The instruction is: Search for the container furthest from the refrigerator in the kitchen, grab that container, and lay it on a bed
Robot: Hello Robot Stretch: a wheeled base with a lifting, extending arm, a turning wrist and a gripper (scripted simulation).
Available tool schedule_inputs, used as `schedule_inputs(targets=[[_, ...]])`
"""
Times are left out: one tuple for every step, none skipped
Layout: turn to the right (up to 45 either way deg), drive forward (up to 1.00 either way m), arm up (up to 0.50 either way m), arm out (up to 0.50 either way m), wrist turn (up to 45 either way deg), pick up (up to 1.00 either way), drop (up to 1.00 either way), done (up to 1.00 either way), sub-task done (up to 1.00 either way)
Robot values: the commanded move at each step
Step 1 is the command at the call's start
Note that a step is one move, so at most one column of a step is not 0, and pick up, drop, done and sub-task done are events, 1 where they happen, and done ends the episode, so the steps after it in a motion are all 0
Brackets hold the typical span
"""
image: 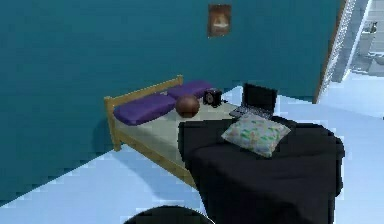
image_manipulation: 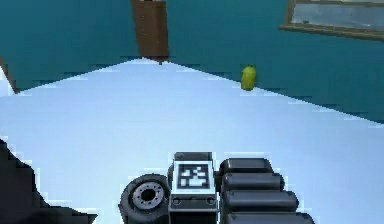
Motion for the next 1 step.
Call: schedule_inputs(targets=[[-15.0, 0.0, 0.0, 0.0, 0.0, 0.0, 0.0, 0.0, 0.0]])
